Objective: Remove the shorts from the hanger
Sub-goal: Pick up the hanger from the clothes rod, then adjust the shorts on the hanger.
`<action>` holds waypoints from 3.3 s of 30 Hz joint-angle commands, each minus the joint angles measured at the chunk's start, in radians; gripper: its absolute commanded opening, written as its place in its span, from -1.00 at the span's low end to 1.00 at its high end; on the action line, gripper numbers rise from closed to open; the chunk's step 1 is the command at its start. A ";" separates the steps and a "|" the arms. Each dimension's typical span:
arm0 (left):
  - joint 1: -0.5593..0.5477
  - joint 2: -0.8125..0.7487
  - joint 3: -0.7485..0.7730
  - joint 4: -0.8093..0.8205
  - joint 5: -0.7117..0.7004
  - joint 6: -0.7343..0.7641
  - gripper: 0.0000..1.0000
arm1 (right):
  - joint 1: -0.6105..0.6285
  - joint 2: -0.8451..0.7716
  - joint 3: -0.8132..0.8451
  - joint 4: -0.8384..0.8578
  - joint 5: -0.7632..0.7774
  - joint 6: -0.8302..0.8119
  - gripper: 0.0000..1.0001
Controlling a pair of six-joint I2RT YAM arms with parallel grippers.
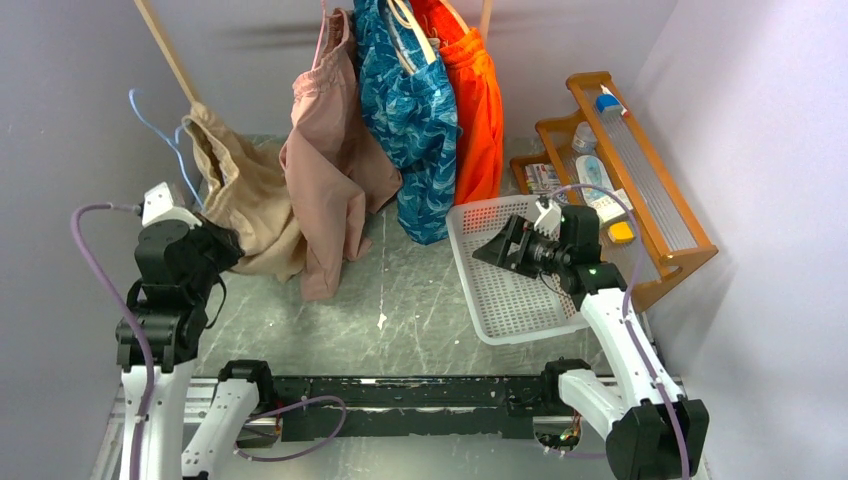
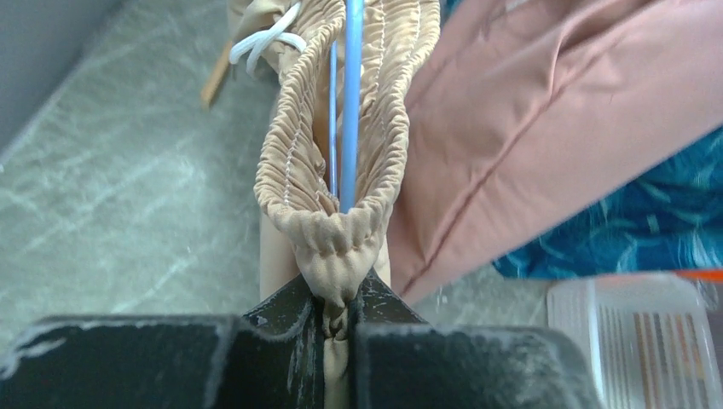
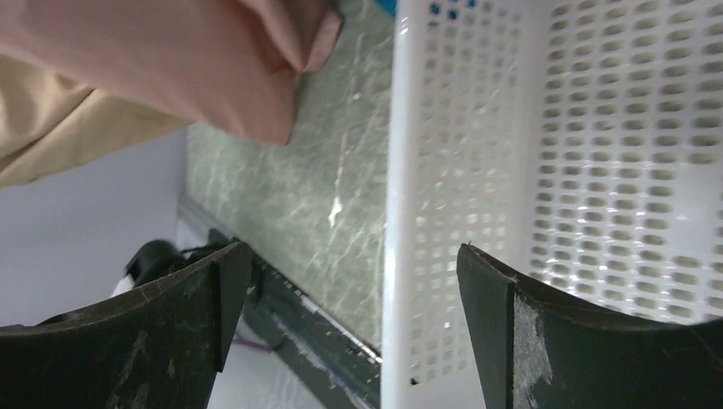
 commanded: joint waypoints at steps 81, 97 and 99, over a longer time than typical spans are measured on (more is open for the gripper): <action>0.010 -0.263 0.393 -0.597 0.887 0.103 -0.86 | 0.706 1.035 0.877 0.102 0.701 -0.160 0.80; 0.021 -0.289 0.038 -0.257 1.035 0.097 -0.86 | 0.721 0.427 0.330 0.112 0.965 -0.083 0.93; 0.027 -0.288 -0.011 -0.213 1.072 0.115 -0.86 | 0.721 0.341 0.278 0.106 0.995 -0.066 0.93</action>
